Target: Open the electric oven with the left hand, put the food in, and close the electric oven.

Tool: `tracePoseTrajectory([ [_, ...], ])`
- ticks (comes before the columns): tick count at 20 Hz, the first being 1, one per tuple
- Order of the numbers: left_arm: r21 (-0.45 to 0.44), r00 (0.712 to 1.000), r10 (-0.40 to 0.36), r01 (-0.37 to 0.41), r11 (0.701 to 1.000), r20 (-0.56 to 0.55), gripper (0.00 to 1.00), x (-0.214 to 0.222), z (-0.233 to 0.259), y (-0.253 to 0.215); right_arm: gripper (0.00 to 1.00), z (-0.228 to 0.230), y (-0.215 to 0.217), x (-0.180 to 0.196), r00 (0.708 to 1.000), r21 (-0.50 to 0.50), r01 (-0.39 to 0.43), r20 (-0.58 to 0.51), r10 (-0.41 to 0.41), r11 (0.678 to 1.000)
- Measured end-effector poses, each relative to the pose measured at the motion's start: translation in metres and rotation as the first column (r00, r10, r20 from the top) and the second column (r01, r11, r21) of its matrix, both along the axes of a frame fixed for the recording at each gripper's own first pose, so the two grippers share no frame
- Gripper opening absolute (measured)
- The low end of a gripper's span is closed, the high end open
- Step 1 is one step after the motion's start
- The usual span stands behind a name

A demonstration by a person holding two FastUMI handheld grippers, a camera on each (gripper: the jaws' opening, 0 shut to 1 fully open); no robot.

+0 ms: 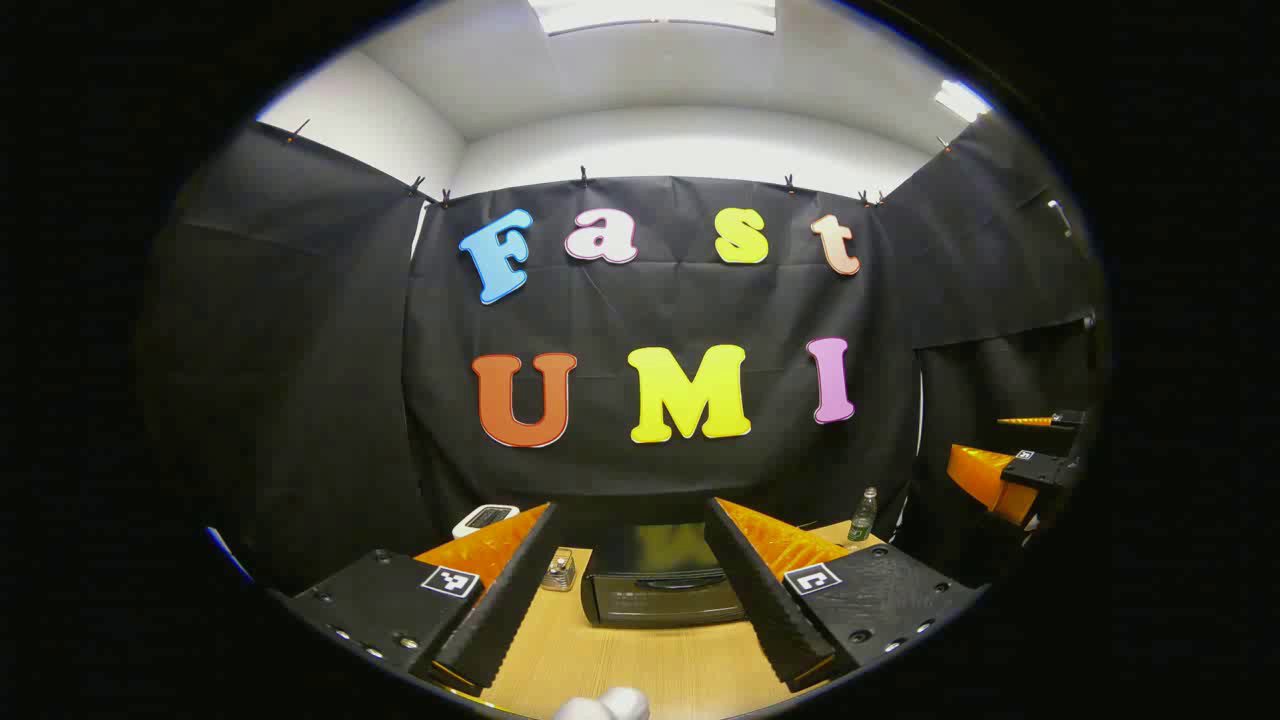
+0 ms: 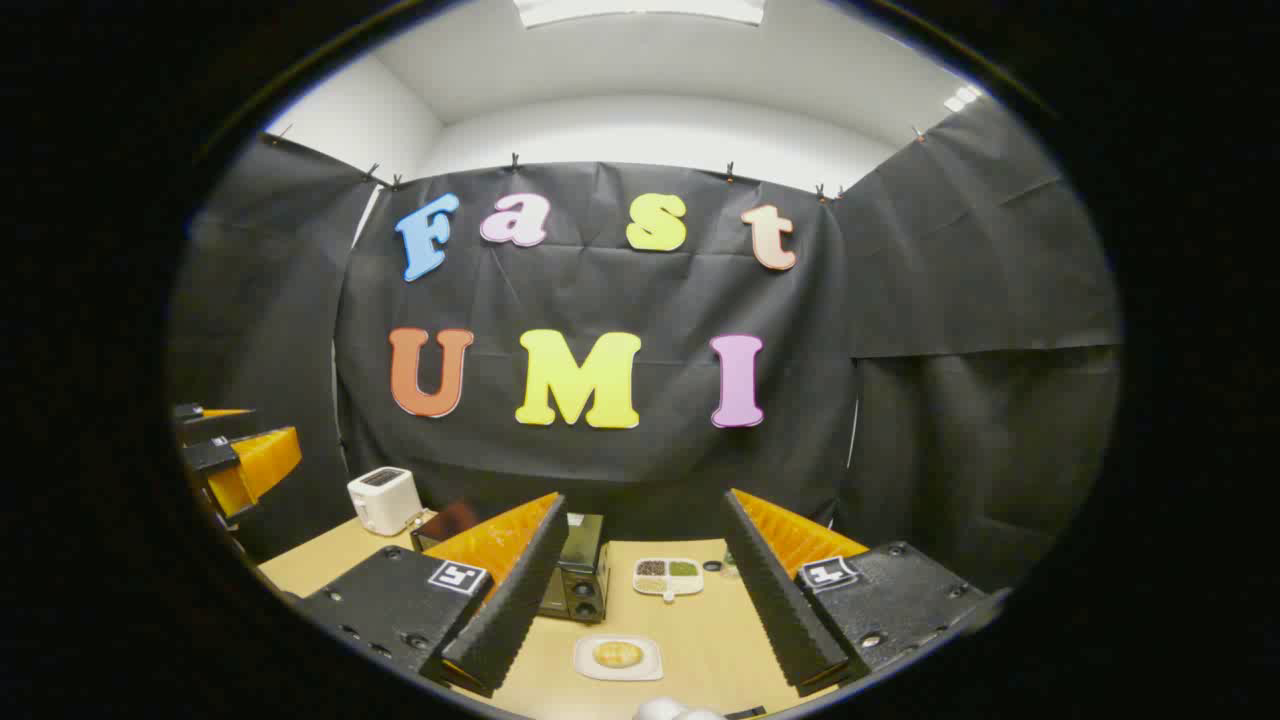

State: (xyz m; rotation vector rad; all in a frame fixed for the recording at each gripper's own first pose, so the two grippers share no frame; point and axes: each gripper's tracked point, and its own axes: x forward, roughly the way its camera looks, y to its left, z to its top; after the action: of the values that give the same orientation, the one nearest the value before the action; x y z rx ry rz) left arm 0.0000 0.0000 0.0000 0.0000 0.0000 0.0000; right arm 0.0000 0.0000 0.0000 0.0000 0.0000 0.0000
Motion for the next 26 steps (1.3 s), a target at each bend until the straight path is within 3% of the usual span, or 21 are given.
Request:
tracePoseTrajectory([
  [15,0.028,1.000,0.000,0.000,1.000,0.025,0.88,0.005,0.006,-0.006,0.96,0.008,-0.004,0.003,1.000,-0.004,0.003,0.021,-0.003,1.000],
  [16,0.029,1.000,-0.001,0.000,1.000,0.024,1.00,0.005,0.005,-0.007,0.96,0.009,-0.006,0.003,1.000,0.000,0.004,0.023,-0.004,1.000],
  [17,0.030,1.000,0.001,-0.001,1.000,0.024,0.95,0.007,0.004,-0.007,0.96,0.008,-0.006,0.004,1.000,0.002,0.003,0.022,-0.003,1.000],
  [21,0.045,1.000,0.007,-0.008,0.999,0.016,0.95,0.019,-0.013,-0.008,0.97,0.014,-0.011,0.003,0.999,-0.001,0.009,0.037,-0.009,1.000],
  [23,0.045,1.000,0.002,-0.002,0.999,0.019,0.88,0.030,-0.023,-0.013,0.96,0.018,-0.014,0.003,0.999,0.000,0.013,0.045,-0.013,1.000],
  [24,0.043,1.000,-0.005,0.005,0.999,0.014,0.95,0.036,-0.032,-0.017,0.96,0.020,-0.017,0.003,0.999,0.002,0.017,0.047,-0.017,1.000],
  [26,0.048,1.000,-0.014,0.013,0.999,0.014,0.95,0.050,-0.048,-0.024,0.96,0.023,-0.023,0.002,0.998,0.004,0.024,0.052,-0.024,1.000],
])
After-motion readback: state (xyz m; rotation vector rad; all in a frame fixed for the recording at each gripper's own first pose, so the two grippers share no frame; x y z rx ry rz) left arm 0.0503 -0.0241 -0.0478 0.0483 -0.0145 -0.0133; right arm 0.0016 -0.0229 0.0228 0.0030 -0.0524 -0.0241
